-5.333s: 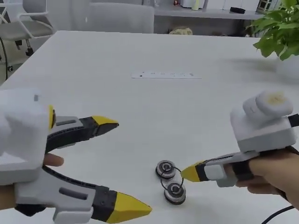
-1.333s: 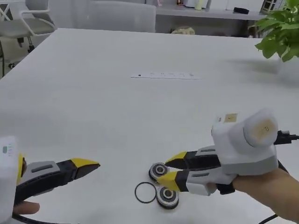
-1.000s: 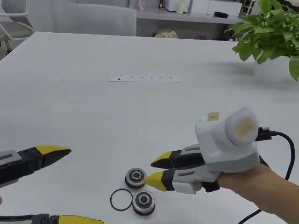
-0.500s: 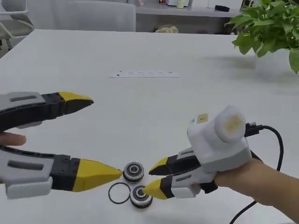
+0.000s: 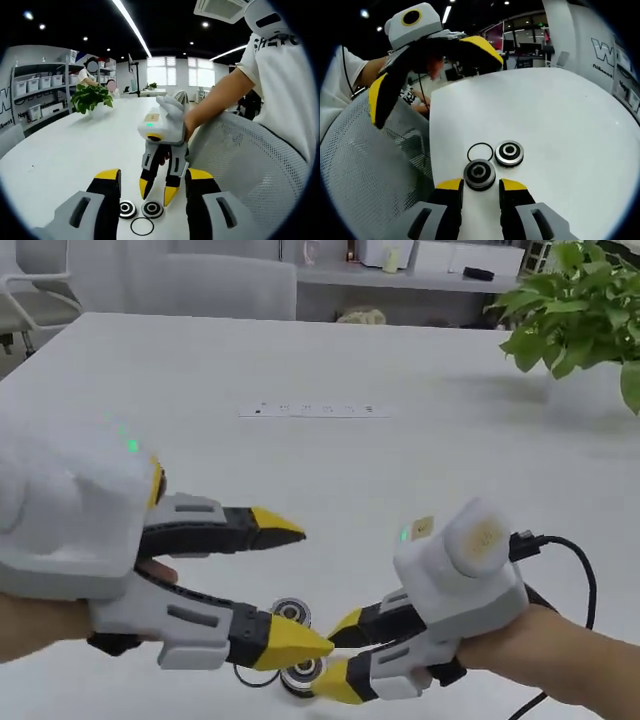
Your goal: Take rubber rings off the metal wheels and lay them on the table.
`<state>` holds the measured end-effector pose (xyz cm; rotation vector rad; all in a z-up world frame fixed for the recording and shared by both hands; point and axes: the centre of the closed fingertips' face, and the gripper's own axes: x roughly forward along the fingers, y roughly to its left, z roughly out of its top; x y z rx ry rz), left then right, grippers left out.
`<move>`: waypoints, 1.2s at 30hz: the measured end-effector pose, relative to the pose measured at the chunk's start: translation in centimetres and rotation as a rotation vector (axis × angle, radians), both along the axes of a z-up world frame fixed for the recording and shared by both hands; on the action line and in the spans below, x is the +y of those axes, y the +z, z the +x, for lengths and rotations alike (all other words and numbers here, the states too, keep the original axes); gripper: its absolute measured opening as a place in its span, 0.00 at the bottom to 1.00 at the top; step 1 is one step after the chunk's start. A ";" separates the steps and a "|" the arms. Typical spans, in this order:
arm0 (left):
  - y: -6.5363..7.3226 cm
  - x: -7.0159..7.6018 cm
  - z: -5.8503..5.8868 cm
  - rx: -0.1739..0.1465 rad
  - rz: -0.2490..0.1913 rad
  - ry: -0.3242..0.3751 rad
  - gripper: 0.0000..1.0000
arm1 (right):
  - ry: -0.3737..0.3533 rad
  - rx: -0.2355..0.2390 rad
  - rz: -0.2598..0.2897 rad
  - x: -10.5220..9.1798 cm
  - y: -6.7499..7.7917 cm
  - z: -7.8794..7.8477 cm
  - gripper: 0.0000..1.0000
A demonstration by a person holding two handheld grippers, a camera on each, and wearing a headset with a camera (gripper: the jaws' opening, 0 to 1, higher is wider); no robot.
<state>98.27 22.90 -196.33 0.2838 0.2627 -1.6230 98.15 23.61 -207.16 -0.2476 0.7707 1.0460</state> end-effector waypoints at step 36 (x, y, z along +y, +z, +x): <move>-9.5 0.3 0.5 -0.062 0.183 0.068 0.15 | 0.057 -0.048 -0.075 0.0 -1.3 -0.3 0.21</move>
